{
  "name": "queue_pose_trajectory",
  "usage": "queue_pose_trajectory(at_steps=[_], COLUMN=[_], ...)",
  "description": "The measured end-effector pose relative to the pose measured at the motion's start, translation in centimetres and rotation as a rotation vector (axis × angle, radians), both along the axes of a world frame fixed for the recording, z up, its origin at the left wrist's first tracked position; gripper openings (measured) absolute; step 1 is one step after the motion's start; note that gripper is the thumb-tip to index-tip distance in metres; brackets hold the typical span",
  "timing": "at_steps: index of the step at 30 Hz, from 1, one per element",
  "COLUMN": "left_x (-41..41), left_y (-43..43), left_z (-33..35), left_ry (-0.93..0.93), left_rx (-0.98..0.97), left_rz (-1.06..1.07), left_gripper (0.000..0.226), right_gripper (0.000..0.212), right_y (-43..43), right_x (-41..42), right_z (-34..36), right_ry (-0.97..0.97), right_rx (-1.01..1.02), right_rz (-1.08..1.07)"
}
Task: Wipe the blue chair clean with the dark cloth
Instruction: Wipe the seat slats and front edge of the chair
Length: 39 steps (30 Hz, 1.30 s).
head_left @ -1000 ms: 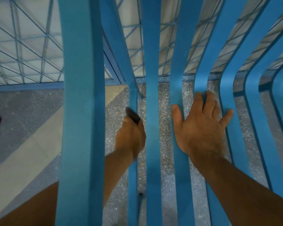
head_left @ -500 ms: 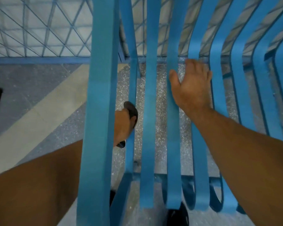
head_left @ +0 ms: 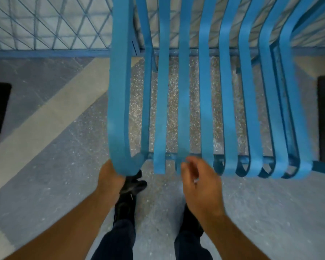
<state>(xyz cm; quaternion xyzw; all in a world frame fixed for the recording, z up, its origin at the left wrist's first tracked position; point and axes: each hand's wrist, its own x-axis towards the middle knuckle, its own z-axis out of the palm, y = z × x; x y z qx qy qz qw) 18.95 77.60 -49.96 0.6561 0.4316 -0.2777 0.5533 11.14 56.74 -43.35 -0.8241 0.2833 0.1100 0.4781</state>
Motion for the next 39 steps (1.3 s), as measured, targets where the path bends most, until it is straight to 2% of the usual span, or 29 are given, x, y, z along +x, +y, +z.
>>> queue_pose_trajectory(at_steps=[2, 4, 5, 6, 8, 10, 11, 14, 16, 20, 24, 32, 36, 39], left_x=[-2.9, -5.2, -5.9, -6.5, -7.1, -7.3, -7.1, -6.9, -6.6, -6.0, -7.3, -8.6, -8.4, -7.9], left_y=[-2.1, -3.8, -4.4, -4.7, -5.1, -5.4, -5.6, -5.8, -6.2, -7.2, -7.4, -8.9, -9.5, -9.7], left_z=[2.5, 3.7, 3.6, 3.1, 3.1, 3.3, 3.6, 2.2, 1.3, 0.4, 1.8, 6.3, 9.1, 11.5], left_ry=[0.117, 0.181, 0.17, 0.098, -0.037, -0.179, -0.247, -0.419, -0.445, -0.402, -0.346, -0.358, -0.343, -0.336], left_rx=[0.008, -0.072, -0.044, 0.019, 0.13, 0.189, 0.23, 0.297, 0.294, 0.261, 0.239, 0.191, 0.121, 0.046], left_rz=[0.011, 0.065, 0.023, -0.053, -0.219, -0.306, -0.35, -0.359, -0.286, -0.097, -0.057, -0.199, -0.332, -0.472], left_gripper=[0.031, 0.041, 0.045, 0.044, 0.025, 0.008, 0.003, 0.017, 0.026, 0.018, 0.013, 0.024, 0.045, 0.062], right_gripper=[0.023, 0.021, 0.024, 0.028, 0.026, 0.016, 0.018, 0.028, 0.034, 0.028, 0.02, 0.021, 0.025, 0.022], right_y=[1.5, 2.8, 3.3, 3.7, 4.3, 4.9, 5.2, 5.8, 5.7, 5.2, 4.7, 3.6, 1.6, -0.4], right_x=[-2.5, -3.9, -4.2, -4.4, -4.4, -4.0, -3.7, -3.1, -2.9, -3.1, -3.8, -4.1, -4.3, -4.4], right_z=[0.0, -0.3, -0.5, -0.7, -1.1, -1.5, -1.6, -2.0, -2.5, -4.0, -4.4, -1.0, 1.3, 3.5], right_ry=[0.117, 0.208, 0.269, 0.322, 0.362, 0.337, 0.314, 0.275, 0.273, 0.288, 0.234, 0.184, 0.177, 0.139], right_rx=[0.047, 0.208, 0.311, 0.409, 0.534, 0.567, 0.578, 0.649, 0.703, 0.731, 0.739, 0.8, 0.836, 0.789], right_rz=[0.091, 0.08, 0.051, 0.008, -0.074, -0.085, -0.08, -0.088, -0.118, -0.136, -0.158, -0.256, -0.31, -0.302])
